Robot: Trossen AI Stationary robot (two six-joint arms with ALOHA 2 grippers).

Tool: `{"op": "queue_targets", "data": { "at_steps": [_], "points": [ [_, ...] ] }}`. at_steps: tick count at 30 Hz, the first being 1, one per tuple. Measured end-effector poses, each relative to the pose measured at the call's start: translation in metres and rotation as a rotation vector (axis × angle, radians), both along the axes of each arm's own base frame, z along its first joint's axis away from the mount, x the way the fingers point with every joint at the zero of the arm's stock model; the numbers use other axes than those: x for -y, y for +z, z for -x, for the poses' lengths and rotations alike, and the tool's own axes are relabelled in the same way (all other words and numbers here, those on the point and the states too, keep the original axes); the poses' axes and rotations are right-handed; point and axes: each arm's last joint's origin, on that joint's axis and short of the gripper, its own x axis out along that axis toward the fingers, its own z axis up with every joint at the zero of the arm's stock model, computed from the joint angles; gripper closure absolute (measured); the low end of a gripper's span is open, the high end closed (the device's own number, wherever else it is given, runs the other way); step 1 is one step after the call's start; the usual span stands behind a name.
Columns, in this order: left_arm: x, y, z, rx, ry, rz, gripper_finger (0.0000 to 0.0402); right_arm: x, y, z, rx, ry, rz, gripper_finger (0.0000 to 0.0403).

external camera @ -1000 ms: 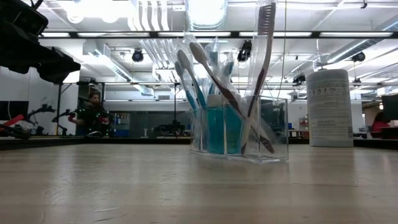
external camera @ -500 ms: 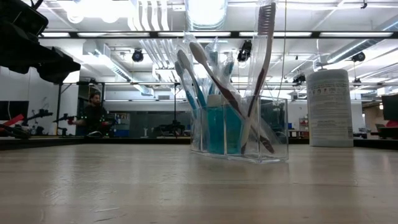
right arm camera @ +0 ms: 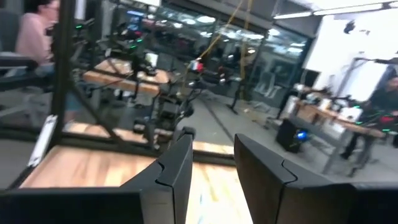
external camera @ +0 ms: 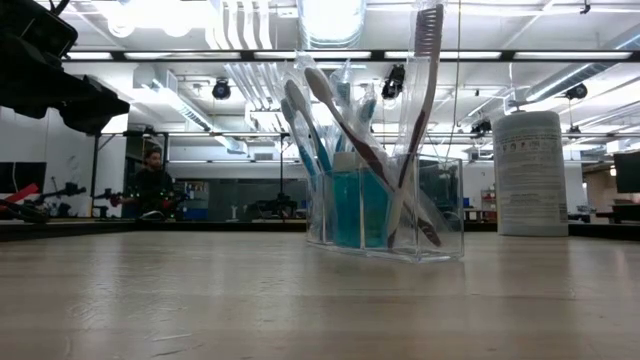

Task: Pick & Place toothbrushing station
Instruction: Return to Home Position

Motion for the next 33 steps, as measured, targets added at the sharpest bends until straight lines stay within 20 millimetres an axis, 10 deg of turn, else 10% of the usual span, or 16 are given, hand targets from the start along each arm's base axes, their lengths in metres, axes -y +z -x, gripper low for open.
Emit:
{"op": "queue_targets", "data": {
  "at_steps": [17,33],
  "points": [
    [0.000,0.000,0.000,0.000,0.000,0.000,0.0174,0.041,-0.011,0.067,-0.014,0.283,-0.154,0.0317],
    [0.000,0.000,0.000,-0.001,0.000,0.000,0.0174,0.052,-0.053,0.074,0.191,0.333,-0.199,0.0316]
  ]
}}
